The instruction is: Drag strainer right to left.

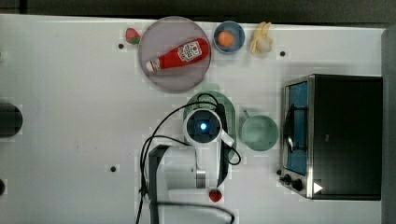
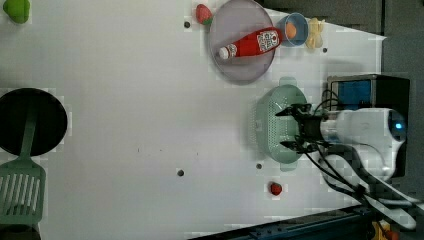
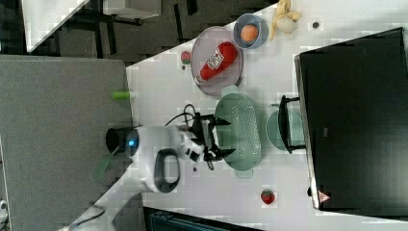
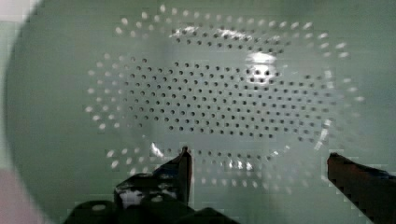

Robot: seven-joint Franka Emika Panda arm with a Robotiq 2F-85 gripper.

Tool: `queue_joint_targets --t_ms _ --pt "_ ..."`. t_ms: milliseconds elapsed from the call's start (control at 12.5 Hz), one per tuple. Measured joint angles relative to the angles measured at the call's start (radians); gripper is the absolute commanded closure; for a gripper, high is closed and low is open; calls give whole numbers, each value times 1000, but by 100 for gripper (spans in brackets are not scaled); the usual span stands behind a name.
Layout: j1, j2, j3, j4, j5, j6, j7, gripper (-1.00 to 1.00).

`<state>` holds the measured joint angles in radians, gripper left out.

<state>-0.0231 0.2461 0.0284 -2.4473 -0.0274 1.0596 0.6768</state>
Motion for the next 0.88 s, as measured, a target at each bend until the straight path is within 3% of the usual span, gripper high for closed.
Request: queue_joint_targets --t_ms 320,560,880 --pt "23 139 -18 -39 -19 103 63 -100" --pt "17 138 30 -33 -8 127 132 -100" --pt "63 128 35 -25 0 129 154 -100"
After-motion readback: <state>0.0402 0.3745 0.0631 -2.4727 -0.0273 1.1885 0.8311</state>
